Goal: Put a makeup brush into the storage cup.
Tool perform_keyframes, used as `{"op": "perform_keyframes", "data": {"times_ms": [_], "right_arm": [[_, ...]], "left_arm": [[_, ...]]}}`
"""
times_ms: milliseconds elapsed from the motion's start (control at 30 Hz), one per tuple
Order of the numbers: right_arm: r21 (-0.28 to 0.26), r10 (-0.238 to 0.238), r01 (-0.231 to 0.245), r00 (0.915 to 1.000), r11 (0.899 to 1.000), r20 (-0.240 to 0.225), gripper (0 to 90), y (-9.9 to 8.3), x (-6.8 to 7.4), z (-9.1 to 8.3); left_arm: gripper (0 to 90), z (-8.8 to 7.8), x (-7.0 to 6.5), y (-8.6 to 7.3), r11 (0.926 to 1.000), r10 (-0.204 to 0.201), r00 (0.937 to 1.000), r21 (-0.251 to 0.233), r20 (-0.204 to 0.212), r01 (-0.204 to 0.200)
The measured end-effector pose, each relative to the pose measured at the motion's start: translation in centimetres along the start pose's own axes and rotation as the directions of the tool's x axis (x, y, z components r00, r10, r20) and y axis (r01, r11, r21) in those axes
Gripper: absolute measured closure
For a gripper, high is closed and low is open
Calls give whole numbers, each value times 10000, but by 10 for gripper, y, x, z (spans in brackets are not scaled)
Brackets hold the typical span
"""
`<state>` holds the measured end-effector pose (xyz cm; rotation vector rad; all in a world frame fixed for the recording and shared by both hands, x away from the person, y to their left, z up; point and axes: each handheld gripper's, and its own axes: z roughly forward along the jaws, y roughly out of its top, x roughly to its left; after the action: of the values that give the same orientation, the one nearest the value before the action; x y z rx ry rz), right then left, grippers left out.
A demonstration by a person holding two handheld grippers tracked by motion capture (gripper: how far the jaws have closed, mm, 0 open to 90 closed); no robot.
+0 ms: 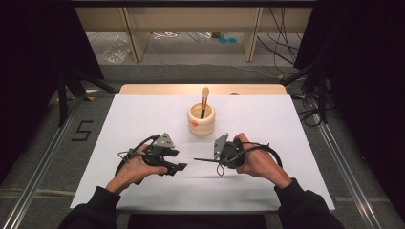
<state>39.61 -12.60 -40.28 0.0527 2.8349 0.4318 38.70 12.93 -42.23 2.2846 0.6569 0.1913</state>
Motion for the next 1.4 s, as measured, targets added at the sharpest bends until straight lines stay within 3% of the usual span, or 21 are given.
{"op": "perform_keyframes", "data": {"times_ms": [33, 67, 133, 167, 200, 367, 400, 467, 567, 600, 633, 767, 800, 867, 933, 1000, 1033, 1133, 1167, 1200, 1400], "right_arm": [[22, -19, 19, 9999, 10000, -136, 829, 3, 2, 1], [78, -151, 153, 9997, 9999, -170, 829, 5, 3, 2], [33, -254, 255, 9993, 9997, -268, 829, 10, 6, 3], [31, -328, 330, 9988, 9995, -352, 829, 12, 7, 4], [-19, -413, 413, 9985, 9991, -369, 829, 14, 8, 4], [-96, -612, 609, 9974, 9981, -368, 829, 20, 10, 6], [-159, -673, 667, 9969, 9976, -399, 829, 20, 11, 7], [-129, -705, 700, 9968, 9975, -384, 829, 21, 11, 7], [-202, -811, 804, 9960, 9966, -369, 829, 23, 13, 8], [-57, -1070, 1068, 9939, 9943, -267, 829, 24, 11, 7], [-270, -940, 928, 9944, 9953, -475, 829, 24, 13, 8], [-230, -1150, 1141, 9924, 9932, -433, 829, 26, 13, 8], [-347, -1048, 1030, 9930, 9941, -541, 829, 27, 14, 9], [-317, -1397, 1383, 9891, 9899, -461, 829, 27, 12, 9], [-433, -1133, 1111, 9921, 9929, -535, 829, 29, 16, 9], [-413, -1512, 1494, 9875, 9879, -441, 829, 30, 14, 10], [-454, -1256, 1234, 9909, 9913, -483, 830, 30, 17, 10], [-448, -1584, 1563, 9863, 9867, -462, 829, 31, 16, 9], [-442, -1572, 1552, 9866, 9869, -436, 829, 32, 16, 10], [-417, -1538, 1520, 9871, 9875, -442, 829, 32, 17, 10], [-484, -1685, 1661, 9844, 9849, -499, 830, 35, 20, 12]], "left_arm": [[418, 2, -3, 0, 9989, -427, 9991, -208, 21, 427], [422, 2, -2, 1, 9996, -260, 9995, -47, 188, 261], [428, 4, -4, 3, 9994, -340, 9988, -73, 358, 343], [435, 2, -1, 5, 9992, 60, 9990, 392, 434, -77], [440, 5, -5, 5, 9991, -432, 9978, 32, 506, 430], [459, 7, -7, 9, 9994, -271, 9967, 237, 763, 254], [466, 8, -7, 11, 9999, -4, 9970, 148, 775, -7], [480, 9, -10, 12, 9994, -195, 9953, 295, 943, 168], [513, 10, -11, 14, 9990, -85, 9946, 434, 1034, 40], [525, 10, -12, 14, 9988, -56, 9933, 481, 1151, 1], [534, 10, -12, 14, 9987, -56, 9926, 515, 1212, -6], [569, 12, -14, 15, 9978, -230, 9882, 643, 1517, 133], [578, 12, -13, 16, 9967, 29, 9885, 793, 1513, -151], [598, 13, -15, 16, 9965, -46, 9884, 830, 1519, -81], [628, 15, -16, 17, 9954, 121, 9885, 920, 1508, -262], [633, 16, -17, 17, 9938, 152, 9866, 1065, 1622, -328], [636, 17, -18, 17, 9937, -9, 9865, 1105, 1639, -174], [651, 18, -18, 18, 9932, -13, 9852, 1149, 1715, -187], [654, 20, -19, 18, 9943, -270, 9835, 1059, 1789, 81], [656, 19, -18, 19, 9922, -155, 9838, 1245, 1786, -69], [672, 24, -19, 19, 9909, -237, 9782, 1348, 2063, -44]]}}
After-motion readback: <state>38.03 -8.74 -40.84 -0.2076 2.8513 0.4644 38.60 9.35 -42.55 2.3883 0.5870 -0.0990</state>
